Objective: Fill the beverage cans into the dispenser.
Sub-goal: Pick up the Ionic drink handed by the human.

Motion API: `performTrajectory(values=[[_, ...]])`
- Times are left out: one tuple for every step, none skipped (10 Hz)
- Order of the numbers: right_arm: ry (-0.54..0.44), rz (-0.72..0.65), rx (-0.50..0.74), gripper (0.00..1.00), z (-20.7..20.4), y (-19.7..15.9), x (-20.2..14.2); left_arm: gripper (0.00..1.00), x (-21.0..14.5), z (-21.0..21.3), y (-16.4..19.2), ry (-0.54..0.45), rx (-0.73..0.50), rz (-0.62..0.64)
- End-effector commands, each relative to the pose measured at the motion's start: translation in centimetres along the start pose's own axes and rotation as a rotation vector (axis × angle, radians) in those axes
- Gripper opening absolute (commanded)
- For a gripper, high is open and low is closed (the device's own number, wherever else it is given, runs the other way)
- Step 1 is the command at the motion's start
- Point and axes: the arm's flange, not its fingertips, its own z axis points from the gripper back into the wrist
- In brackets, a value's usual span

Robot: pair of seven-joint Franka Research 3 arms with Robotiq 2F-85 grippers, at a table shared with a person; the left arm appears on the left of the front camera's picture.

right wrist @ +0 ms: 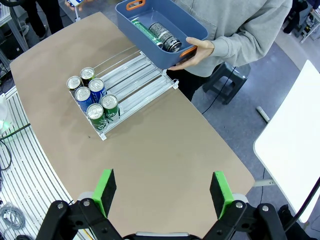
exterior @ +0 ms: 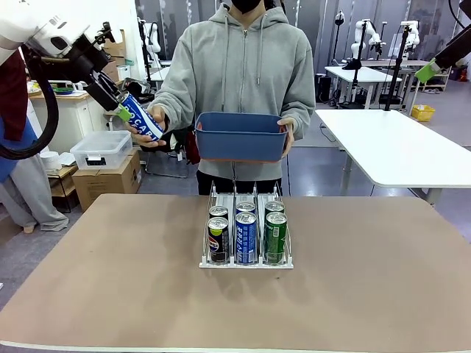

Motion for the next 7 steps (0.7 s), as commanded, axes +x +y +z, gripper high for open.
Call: performTrajectory(values=[[0.001,0.000,0.000,1.00,-0.08,0.01,0.00,1.00,-0.13,0.09,0.01,-0.003,-0.003,0.000],[0.001,0.000,0.000,1.00,-0.08,0.01,0.00,1.00,-0.13,0.09,0.01,-0.003,-0.003,0.000],[0.001,0.000,0.000,1.00,-0.08,0.01,0.00,0.80,0.06,-0.04,-0.03,0.000,-0.001,-0.001],[0.001,0.000,0.000,1.00,-0.08,0.01,0.00,0.80,-0.01,0.08,-0.02,-0.007,-0.001,0.000],[0.001,0.000,0.000,1.00,-0.08,0.01,0.00,0.60,-0.06,0.22,0.02,-0.012,0.007,0.005],[0.001,0.000,0.000,1.00,-0.08,0.01,0.00,0.75,-0.09,0.28,0.06,-0.019,0.004,0.009],[0.001,0.000,0.000,1.00,-0.08,0.01,0.00,0.40,-0.08,0.26,0.18,-0.023,0.004,0.011]])
